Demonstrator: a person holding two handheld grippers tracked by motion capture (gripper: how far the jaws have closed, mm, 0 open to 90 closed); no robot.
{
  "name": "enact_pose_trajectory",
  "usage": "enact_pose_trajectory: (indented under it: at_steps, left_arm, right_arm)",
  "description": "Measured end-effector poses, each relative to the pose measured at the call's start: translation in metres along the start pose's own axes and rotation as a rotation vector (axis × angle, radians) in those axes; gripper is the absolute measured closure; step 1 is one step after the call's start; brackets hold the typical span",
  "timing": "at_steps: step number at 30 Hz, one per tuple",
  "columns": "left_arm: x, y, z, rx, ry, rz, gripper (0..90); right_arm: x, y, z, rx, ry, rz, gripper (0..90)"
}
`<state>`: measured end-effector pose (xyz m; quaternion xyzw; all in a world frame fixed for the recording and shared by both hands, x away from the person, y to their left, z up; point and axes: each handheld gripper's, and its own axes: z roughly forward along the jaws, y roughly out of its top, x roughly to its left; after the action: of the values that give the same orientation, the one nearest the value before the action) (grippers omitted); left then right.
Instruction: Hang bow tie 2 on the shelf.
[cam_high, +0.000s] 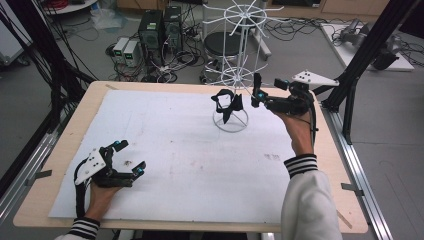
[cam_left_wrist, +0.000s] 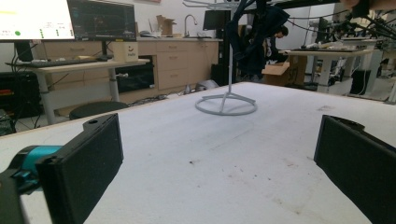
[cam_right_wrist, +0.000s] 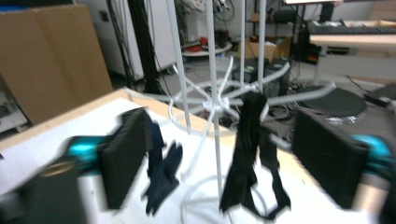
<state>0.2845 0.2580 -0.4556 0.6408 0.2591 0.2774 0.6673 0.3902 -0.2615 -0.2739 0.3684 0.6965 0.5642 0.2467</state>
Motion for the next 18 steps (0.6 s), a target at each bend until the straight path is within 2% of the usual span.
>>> enact_pose_trajectory:
  at_steps: [2, 5, 11, 14, 17, 18]
  left_arm:
    - [0.000, 0.000, 0.000, 0.000, -0.001, 0.000, 1.8]
    - [0.000, 0.000, 0.000, -0.001, -0.001, -0.001, 1.7]
    - [0.000, 0.000, 0.000, -0.001, 0.002, -0.001, 1.8]
    - [0.000, 0.000, 0.000, -0.001, 0.003, 0.000, 1.8]
    - [0.000, 0.000, 0.000, -0.002, 0.002, 0.002, 1.7]
    - [0.000, 0.000, 0.000, -0.003, 0.003, 0.001, 1.8]
  right_arm:
    - [0.002, -0.006, -0.006, 0.023, -0.008, -0.023, 11.6]
    - [0.005, -0.016, -0.018, 0.010, -0.004, -0.037, 10.9]
    - [0.015, -0.046, -0.040, -0.031, 0.011, -0.060, 10.8]
    - [0.022, -0.063, -0.051, -0.060, 0.003, -0.078, 10.8]
    - [0.028, -0.083, -0.060, -0.098, 0.024, -0.066, 10.9]
    - [0.030, -0.090, -0.062, -0.111, 0.018, -0.070, 10.9]
